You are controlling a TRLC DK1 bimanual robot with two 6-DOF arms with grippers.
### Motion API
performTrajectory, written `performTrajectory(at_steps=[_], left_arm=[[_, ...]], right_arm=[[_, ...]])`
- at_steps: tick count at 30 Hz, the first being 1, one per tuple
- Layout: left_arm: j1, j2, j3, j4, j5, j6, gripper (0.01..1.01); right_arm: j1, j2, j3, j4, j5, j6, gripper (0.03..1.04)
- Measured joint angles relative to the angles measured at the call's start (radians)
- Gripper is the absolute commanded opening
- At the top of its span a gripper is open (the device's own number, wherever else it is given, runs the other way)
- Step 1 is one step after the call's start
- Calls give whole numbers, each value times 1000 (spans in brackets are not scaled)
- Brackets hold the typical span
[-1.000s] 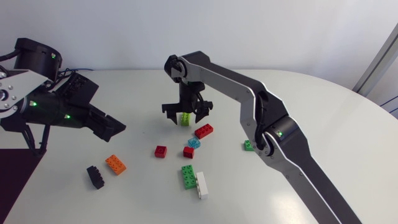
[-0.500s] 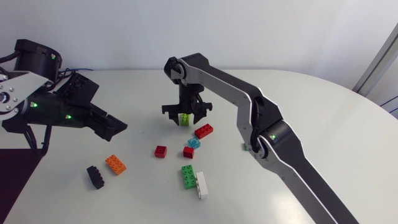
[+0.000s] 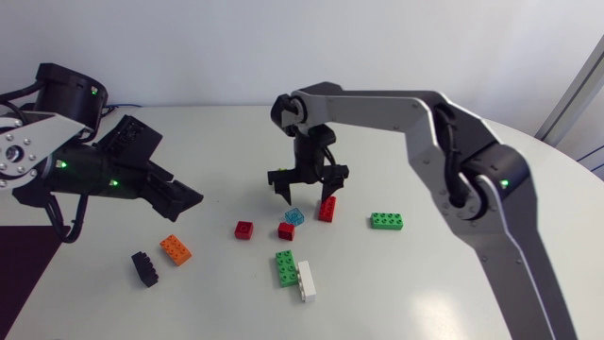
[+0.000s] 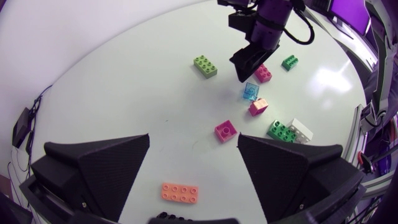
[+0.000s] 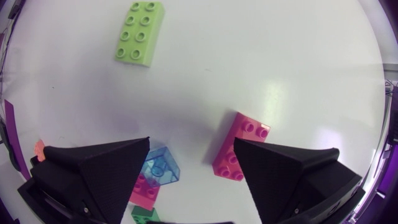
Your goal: Sort duplo bricks by size, large to the right and small to the left
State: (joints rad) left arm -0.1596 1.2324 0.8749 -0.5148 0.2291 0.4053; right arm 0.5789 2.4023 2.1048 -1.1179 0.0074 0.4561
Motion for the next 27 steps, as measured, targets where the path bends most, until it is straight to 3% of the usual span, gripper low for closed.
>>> performTrajectory(at_steps=[4,13,19,24,26,27], left_arm=[[-1,-10,-1,3,0,0,985],[-26,-10,-1,7,0,-7,985],[-42,-10,-2,7,0,-7,985],[-55,-10,-14,8,0,-9,985],[-60,-10,-16,8,0,-14,985],[-64,-10,-17,8,0,-14,985]], right_arm=[[-39,-68,-117,53,2,-3,993],[-85,-67,-64,55,26,-23,992],[-91,-62,-138,68,29,-26,951],[-98,-69,-225,92,-21,-26,834],[-106,-86,-254,116,-29,-26,682],[-109,-103,-281,143,-31,-26,543]])
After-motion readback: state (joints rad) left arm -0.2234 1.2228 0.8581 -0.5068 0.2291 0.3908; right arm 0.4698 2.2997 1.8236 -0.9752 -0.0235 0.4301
